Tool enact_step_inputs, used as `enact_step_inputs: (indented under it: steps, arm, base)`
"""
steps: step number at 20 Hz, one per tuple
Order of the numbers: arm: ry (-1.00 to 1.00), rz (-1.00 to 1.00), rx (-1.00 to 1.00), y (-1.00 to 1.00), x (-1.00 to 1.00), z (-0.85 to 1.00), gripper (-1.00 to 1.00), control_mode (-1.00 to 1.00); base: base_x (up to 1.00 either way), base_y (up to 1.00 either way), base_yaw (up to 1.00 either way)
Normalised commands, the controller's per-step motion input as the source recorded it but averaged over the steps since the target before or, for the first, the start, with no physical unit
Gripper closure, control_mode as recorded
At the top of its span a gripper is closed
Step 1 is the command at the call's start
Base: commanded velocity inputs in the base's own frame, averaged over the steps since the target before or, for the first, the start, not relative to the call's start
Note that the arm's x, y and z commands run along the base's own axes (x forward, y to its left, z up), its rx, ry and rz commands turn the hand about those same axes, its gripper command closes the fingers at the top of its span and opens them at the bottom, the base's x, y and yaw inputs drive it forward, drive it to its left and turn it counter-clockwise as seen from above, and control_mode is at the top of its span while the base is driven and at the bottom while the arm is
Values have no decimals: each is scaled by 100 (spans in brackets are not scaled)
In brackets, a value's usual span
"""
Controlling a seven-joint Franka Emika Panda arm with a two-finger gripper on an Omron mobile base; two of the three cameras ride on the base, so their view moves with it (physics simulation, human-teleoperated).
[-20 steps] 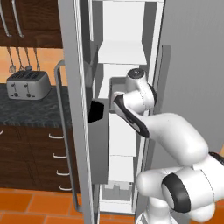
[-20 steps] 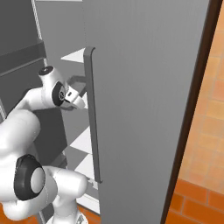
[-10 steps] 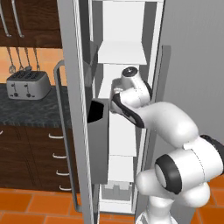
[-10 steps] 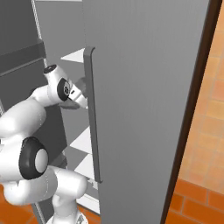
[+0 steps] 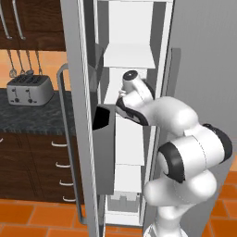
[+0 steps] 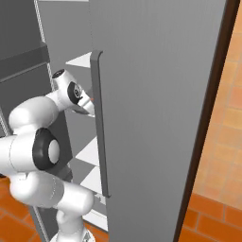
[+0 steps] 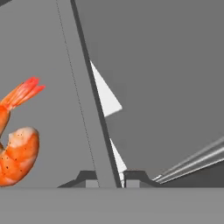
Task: Take the meat container that has the shrimp and place it on the second highest rack of the freezer. Then take the vegetable container that has the eggplant and lemon wedge and place it on the highest rack of the freezer.
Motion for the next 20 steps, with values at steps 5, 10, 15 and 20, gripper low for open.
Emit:
enact_step_inputs:
  steps: [5,10,15,20]
  arm:
    - [0,-8,0,0,46,-17,100,-100]
    - [0,-6,0,0,41,-34,100,-100]
    - [0,-5,0,0,33,-37,100,-100]
    - [-3,-5,0,0,35,-25,100,-100]
  base:
    - [0,0,0]
    - [0,0,0]
    - [0,0,0]
    - [0,0,0]
